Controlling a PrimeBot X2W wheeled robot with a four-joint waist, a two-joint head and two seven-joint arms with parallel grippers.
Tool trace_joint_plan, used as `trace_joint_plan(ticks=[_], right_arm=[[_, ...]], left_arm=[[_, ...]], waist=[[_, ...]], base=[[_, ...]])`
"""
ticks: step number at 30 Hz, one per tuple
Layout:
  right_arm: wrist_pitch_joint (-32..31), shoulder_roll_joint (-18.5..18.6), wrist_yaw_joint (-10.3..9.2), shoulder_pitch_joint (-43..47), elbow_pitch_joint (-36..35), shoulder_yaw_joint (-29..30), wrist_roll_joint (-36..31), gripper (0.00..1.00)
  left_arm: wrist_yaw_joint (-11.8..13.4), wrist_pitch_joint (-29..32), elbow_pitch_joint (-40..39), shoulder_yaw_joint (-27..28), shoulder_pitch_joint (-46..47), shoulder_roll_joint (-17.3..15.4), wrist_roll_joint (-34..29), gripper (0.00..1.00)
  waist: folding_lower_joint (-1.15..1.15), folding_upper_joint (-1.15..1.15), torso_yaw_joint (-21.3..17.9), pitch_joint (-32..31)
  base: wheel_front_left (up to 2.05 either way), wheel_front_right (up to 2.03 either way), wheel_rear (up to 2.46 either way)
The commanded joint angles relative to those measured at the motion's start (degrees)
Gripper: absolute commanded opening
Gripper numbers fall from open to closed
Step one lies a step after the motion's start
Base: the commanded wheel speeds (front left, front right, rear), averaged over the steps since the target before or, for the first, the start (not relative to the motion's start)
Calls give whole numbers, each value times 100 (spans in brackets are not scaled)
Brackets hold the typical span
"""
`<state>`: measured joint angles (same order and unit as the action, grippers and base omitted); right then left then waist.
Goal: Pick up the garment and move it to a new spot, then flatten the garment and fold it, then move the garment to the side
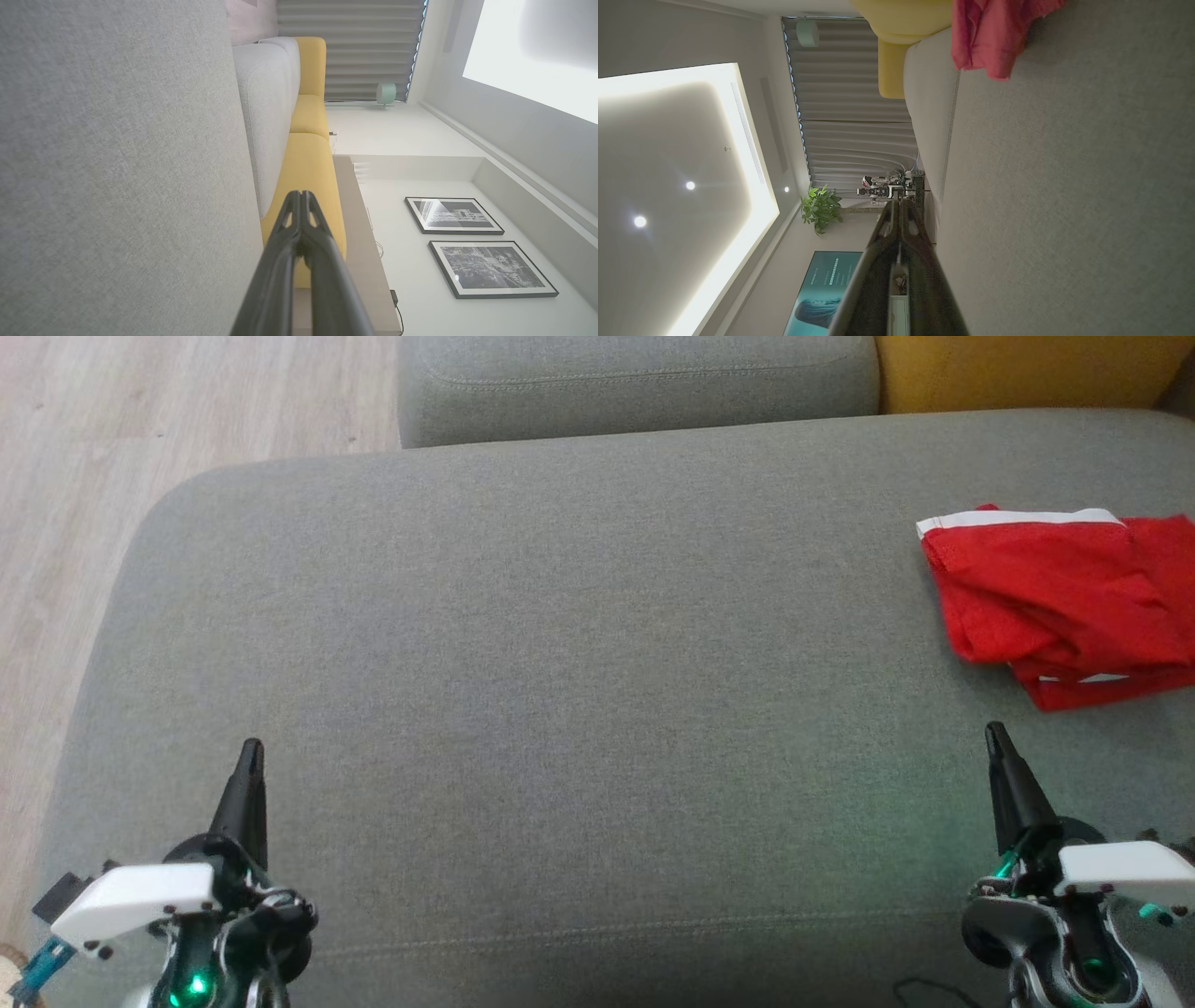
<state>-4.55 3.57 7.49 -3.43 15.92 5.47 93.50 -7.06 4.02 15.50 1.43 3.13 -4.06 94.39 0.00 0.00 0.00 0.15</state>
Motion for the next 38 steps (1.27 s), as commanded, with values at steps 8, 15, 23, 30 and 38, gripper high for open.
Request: trace_joint_plan(ticks=[8, 15, 23, 30, 38], right_arm=[[-48, 63, 0, -269, -193, -75, 18, 0], [-59, 54, 0, -270, -192, -62, 7, 0], [-69, 45, 0, -271, -191, -50, -4, 0], [-78, 37, 0, -272, -190, -38, -13, 0], [-88, 28, 0, -273, -189, -26, -24, 0]], left_arm=[[-43, 48, -149, 261, 295, -62, -15, 0], [-43, 62, -148, 278, 297, -50, -29, 0], [-43, 74, -148, 294, 298, -39, -42, 0], [-43, 86, -147, 308, 299, -28, -55, 0], [-43, 99, -146, 325, 300, -16, -68, 0]], waist=[[0, 0, 0, 0], [0, 0, 0, -1], [0, 0, 0, -1], [0, 0, 0, -1], [0, 0, 0, -1]], base=[[0, 0, 0], [0, 0, 0], [0, 0, 0], [0, 0, 0], [0, 0, 0]])
